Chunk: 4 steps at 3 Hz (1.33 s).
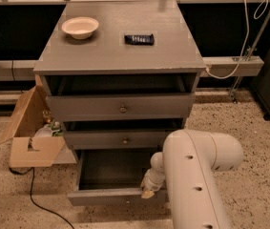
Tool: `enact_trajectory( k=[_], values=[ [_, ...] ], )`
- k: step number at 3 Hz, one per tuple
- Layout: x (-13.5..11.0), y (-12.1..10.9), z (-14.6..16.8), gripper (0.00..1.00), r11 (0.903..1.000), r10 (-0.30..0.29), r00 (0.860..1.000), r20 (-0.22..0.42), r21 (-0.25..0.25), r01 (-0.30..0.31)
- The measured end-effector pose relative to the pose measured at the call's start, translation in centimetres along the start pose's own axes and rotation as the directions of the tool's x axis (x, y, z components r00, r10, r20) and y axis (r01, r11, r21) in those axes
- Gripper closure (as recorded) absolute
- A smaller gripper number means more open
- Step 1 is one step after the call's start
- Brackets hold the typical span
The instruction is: Open bottom drawer
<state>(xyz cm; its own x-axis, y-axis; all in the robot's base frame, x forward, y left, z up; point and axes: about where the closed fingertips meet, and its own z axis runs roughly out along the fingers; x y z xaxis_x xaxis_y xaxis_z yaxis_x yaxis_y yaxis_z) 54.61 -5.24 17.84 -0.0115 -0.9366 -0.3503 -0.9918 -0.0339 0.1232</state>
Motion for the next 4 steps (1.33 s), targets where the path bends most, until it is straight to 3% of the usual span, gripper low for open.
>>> enact_trajectory(
  k=[1,2,4],
  values=[
    [0.1,0.0,0.2,1.00,1.0000,0.000,1.000,0.001,0.000,0.000],
    [0.3,3.4,0.3,1.00,0.9986,0.052,0.997,0.062,-0.014,-0.052],
    [0.3,3.3,0.3,0.58,0.9986,0.052,0.997,0.062,-0.014,-0.052]
  ],
)
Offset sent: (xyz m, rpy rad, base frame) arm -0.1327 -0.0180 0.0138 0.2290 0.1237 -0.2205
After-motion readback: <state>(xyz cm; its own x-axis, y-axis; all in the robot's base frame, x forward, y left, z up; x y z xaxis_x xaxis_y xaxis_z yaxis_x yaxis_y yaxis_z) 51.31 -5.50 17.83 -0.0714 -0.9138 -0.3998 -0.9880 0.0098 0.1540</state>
